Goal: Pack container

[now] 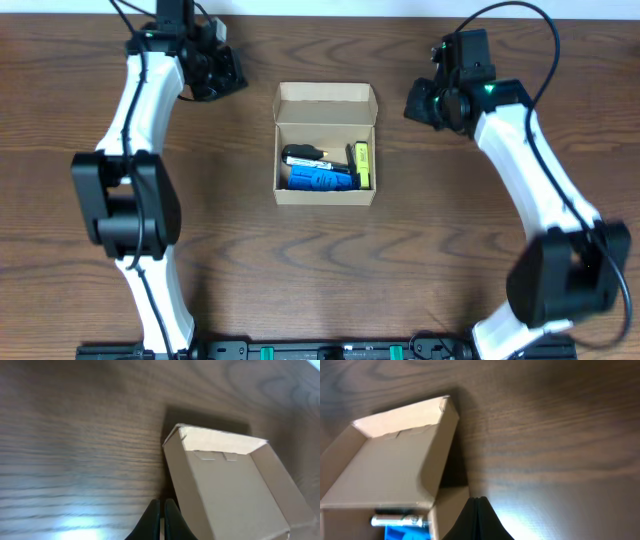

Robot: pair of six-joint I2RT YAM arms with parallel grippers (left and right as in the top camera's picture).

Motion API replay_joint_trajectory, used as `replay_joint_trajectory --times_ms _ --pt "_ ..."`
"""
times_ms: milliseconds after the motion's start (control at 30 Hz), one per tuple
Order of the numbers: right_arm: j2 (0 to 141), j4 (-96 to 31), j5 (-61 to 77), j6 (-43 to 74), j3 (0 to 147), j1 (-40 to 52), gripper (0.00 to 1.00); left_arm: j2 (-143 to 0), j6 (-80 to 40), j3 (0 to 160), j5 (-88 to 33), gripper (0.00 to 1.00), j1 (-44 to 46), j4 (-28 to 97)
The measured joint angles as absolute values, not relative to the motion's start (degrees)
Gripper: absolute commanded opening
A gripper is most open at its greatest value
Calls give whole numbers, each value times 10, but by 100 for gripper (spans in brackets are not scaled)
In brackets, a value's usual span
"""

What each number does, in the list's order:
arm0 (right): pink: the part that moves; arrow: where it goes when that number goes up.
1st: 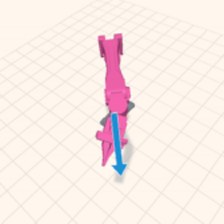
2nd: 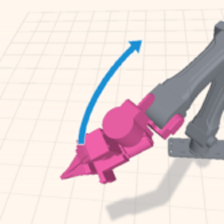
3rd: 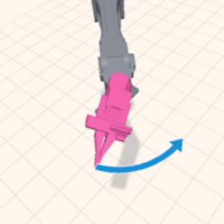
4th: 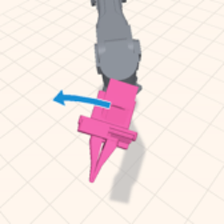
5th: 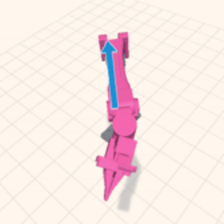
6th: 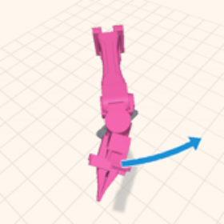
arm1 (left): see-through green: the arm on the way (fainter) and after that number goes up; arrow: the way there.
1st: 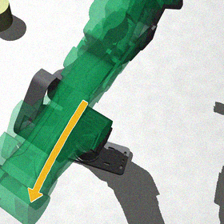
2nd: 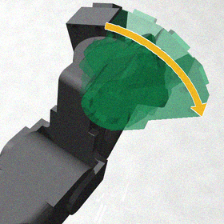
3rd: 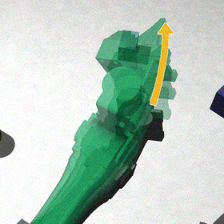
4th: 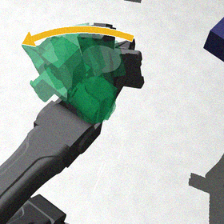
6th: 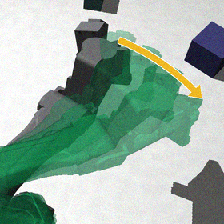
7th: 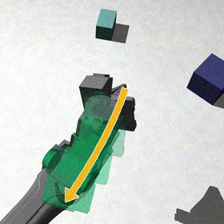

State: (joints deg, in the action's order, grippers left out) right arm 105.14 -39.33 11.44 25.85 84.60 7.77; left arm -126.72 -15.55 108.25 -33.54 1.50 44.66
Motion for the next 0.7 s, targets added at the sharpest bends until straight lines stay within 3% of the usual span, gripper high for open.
replay_joint_trajectory --times_ms 367,700 --pt "1218 -246 279 339 846 60 1 -1369 -211 1082 -434 6 19 426" --pt "1256 -168 331 401 845 71 1 -1369 -216 1082 -466 6 48 401"
